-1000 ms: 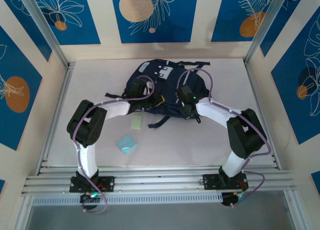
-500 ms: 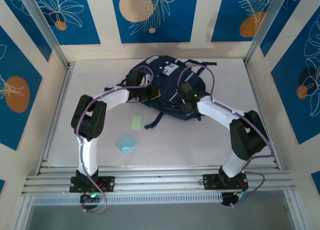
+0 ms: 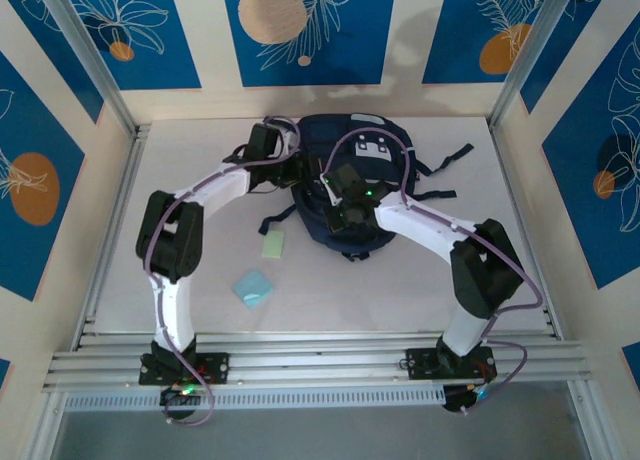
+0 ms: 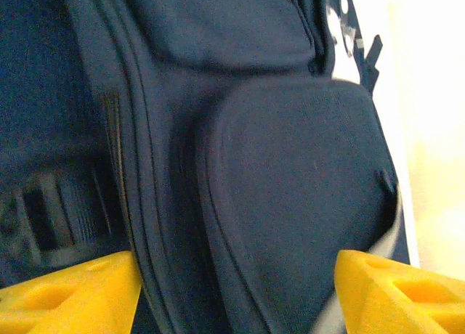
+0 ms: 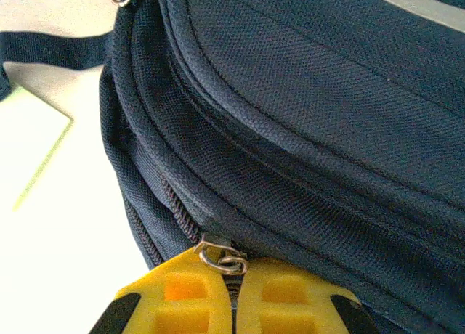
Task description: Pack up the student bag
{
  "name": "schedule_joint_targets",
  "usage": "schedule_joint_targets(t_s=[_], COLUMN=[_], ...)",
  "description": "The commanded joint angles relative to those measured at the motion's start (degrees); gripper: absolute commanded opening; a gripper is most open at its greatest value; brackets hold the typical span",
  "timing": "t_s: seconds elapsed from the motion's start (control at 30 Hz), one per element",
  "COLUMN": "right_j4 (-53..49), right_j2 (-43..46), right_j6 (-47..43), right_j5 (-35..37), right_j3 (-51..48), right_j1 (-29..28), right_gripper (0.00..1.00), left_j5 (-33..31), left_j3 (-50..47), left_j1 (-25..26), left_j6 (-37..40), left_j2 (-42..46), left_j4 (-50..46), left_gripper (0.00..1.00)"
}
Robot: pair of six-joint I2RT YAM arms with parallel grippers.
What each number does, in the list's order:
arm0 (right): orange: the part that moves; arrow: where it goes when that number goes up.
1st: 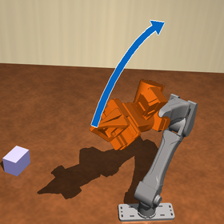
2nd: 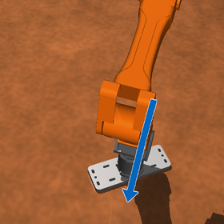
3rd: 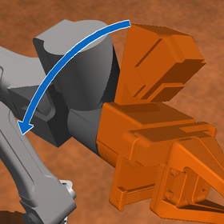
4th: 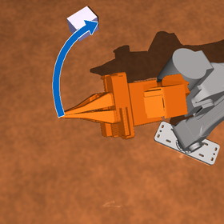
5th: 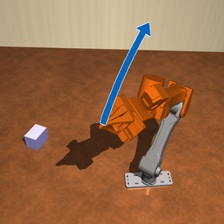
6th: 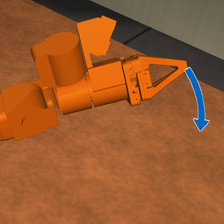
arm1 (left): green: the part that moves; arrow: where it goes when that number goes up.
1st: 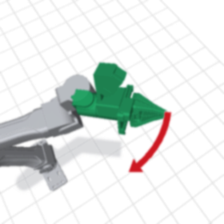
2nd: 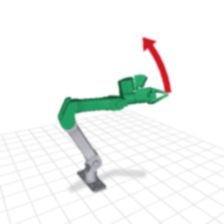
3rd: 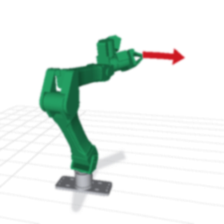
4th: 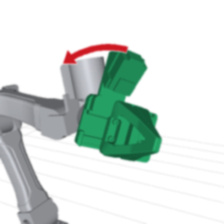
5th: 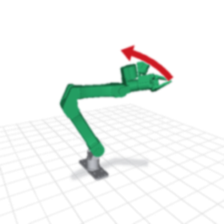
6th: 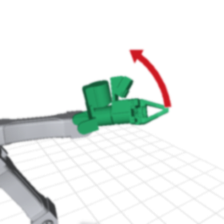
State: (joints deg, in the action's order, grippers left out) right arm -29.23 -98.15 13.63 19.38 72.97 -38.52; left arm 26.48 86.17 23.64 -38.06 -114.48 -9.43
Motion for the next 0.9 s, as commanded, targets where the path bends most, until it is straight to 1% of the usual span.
schedule_joint_targets(t_s=[0.0, 0.07, 0.13, 0.2, 0.23, 0.27, 0.3, 0.33, 0.4, 0.5, 0.67, 0.73, 0.87], right_j4=[4.17, 4.94, 5.33, 4.88, 4.41, 3.93, 3.27, 2.73, 1.1, -3.55, -11.46, -13.08, -15.2], right_j2=[-1.59, -1.91, -2.05, -2.05, -1.97, -1.76, -1.5, -0.98, -0.09, 1.5, 3.88, 4.34, 4.94], right_j6=[2.83, 3.35, 3.42, 2.96, 2.69, 2.48, 2.09, 1.44, -0.38, -3.22, -7.55, -8.05, -5.95], right_j5=[-3.51, -4.68, -5.48, -5.15, -4.64, -4.28, -3.99, -3.99, -4.01, -0.22, 13.69, 17.09, 20.38], right_j3=[2.84, 2.72, 2.73, 2.9, 2.82, 2.61, 2.34, 1.71, 0.27, -2.61, -8.12, -9.44, -8.13], right_j1=[-0.54, -0.91, -1.57, -2.22, -2.58, -2.76, -2.95, -3.05, -3.13, -3.14, -2.16, 0.07, 6.49], right_gripper=[0.0, 0.0, 0.0, 0.0, 0.0, 0.0, 0.0, 0.0, 0.0, 0.0, 0.0, 0.0, 0.0], left_j5=[1.49, 2.95, 3.84, 3.71, 3.97, 4.48, 4.93, 4.99, 5.12, 3.91, 2.91, 2.51, 2.44], left_j3=[-7.78, -12.49, -14.85, -13.83, -12.62, -11.55, -10.62, -9.93, -9.74, -10.03, -8.39, -7.24, -6.37], left_j1=[-0.13, 0.07, 0.42, 1.19, 1.54, 1.91, 2.09, 2.2, 2.05, 1.13, -2.01, -2.86, -3.76], left_j6=[-3.69, -7.18, -10.24, -10.33, -10.28, -10.36, -10.45, -10.54, -10.51, -8.31, -4.15, -2.24, -1.09], left_j2=[6.82, 8.57, 8.84, 7.64, 6.5, 5.4, 4.1, 3.01, 2.06, 2.93, 4.24, 4.57, 4.71], left_j4=[3.68, 8.18, 11.87, 12.23, 12.04, 12.27, 12.6, 12.67, 13.39, 12.07, 7.12, 5.13, 3.3], left_gripper=[0.71, 0.71, 0.7, 0.65, 0.6, 0.52, 0.41, 0.26, 0.0, 0.0, 0.0, 0.0, 0.0])
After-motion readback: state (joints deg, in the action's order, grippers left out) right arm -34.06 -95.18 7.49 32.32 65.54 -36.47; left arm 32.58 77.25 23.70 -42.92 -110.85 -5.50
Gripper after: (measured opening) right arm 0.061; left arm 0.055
